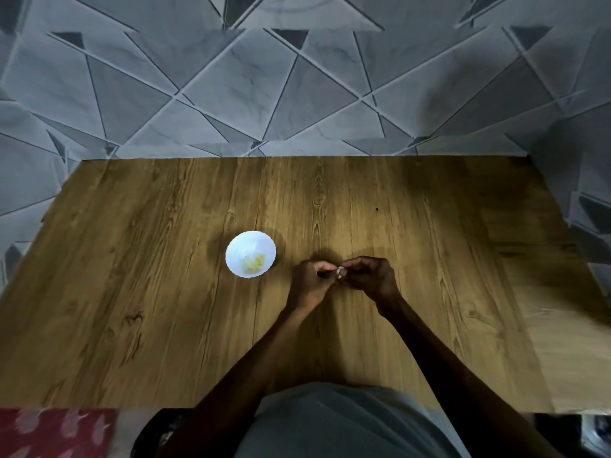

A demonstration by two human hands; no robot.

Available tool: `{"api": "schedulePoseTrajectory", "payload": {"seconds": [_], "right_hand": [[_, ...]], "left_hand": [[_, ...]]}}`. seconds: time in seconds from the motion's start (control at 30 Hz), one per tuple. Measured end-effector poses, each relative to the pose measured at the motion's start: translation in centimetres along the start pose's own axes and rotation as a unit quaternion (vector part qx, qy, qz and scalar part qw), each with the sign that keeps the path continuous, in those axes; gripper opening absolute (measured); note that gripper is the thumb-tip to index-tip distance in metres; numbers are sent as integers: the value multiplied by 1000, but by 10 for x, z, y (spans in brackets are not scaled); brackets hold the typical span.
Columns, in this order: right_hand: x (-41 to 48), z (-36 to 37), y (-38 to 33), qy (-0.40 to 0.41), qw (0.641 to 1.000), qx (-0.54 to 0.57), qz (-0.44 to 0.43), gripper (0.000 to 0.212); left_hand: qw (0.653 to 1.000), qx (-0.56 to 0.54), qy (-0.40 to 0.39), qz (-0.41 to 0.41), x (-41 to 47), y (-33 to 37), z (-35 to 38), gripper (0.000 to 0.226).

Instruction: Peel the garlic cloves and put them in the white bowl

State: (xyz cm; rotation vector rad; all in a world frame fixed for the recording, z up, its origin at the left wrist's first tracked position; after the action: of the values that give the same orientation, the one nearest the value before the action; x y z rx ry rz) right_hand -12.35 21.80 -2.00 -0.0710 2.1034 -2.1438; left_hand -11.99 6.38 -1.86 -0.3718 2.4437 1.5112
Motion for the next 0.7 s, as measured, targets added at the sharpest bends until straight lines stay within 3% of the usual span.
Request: {"api": "schedulePoseTrajectory", "payload": {"seconds": [0.27,0.4,0.5,0.7], "right_hand": [[-2,2,-2,-13,999,-36,-8,18],[3,-1,10,-10,991,-131,24,16],[13,2,17,-31,972,-232,-9,8],[21,11,17,-49,944,-324,-25,6]], "left_hand": [[998,55,-1,-18,0,-4,1,17],[994,21,-33,-103,3,-19,4,22],[985,-3,-40,-166,5,-27,4,23],[973,-64,-42,-217,2,-32,2,18]]}}
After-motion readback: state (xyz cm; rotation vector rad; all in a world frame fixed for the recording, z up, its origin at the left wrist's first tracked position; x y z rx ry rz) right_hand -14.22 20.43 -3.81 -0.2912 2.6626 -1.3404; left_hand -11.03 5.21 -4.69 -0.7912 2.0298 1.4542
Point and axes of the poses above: each hand's wrist, its own x-axis towards the middle knuckle, its own z-axis out of the palm, y = z × x, the point moved 5 cm from there along x, towards the middle knuckle, and after that the axes turned 9 degrees about -z, right-handed, at the moved point
